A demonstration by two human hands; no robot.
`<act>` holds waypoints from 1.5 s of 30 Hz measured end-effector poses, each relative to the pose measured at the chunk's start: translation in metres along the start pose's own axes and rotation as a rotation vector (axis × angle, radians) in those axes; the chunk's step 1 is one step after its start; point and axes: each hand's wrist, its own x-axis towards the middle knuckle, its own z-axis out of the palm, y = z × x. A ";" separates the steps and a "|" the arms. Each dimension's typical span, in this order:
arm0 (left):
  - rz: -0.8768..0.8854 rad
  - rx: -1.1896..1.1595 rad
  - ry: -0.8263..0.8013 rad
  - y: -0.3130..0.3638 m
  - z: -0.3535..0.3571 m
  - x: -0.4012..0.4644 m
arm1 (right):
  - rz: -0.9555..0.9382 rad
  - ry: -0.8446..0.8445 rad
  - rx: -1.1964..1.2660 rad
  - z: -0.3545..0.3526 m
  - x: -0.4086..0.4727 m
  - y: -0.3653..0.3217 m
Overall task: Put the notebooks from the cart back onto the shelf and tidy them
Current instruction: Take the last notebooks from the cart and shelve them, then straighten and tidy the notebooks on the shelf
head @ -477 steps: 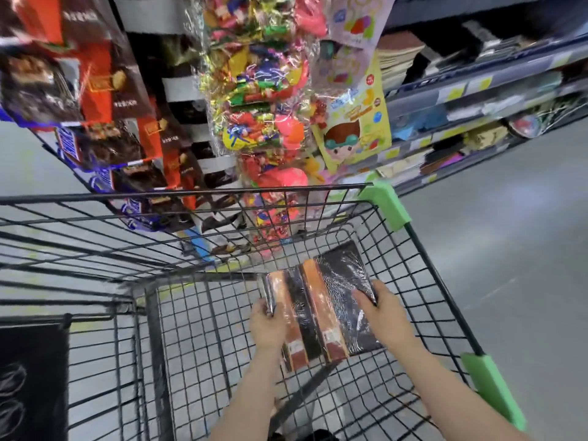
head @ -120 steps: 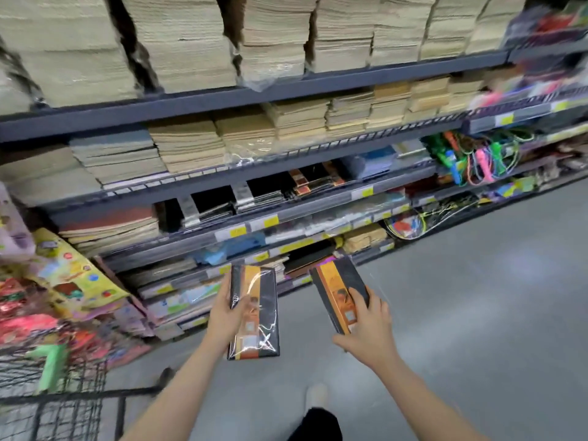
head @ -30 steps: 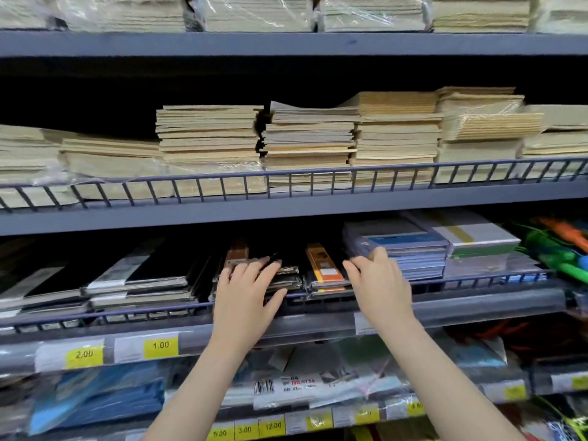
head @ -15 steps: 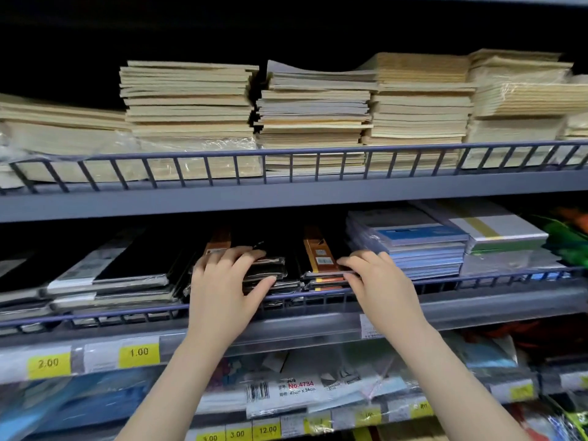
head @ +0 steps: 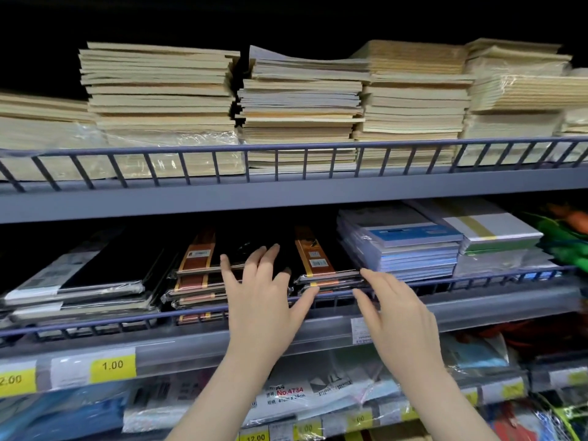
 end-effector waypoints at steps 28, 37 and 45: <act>-0.149 0.172 -0.115 -0.115 -0.056 -0.010 | -0.210 -0.363 0.058 0.024 0.053 -0.094; -0.104 0.106 0.066 -0.105 -0.046 -0.013 | -0.163 -0.261 0.244 0.024 0.046 -0.085; -0.119 0.187 -0.045 -0.123 -0.048 -0.032 | -0.131 -0.257 0.078 0.022 0.041 -0.059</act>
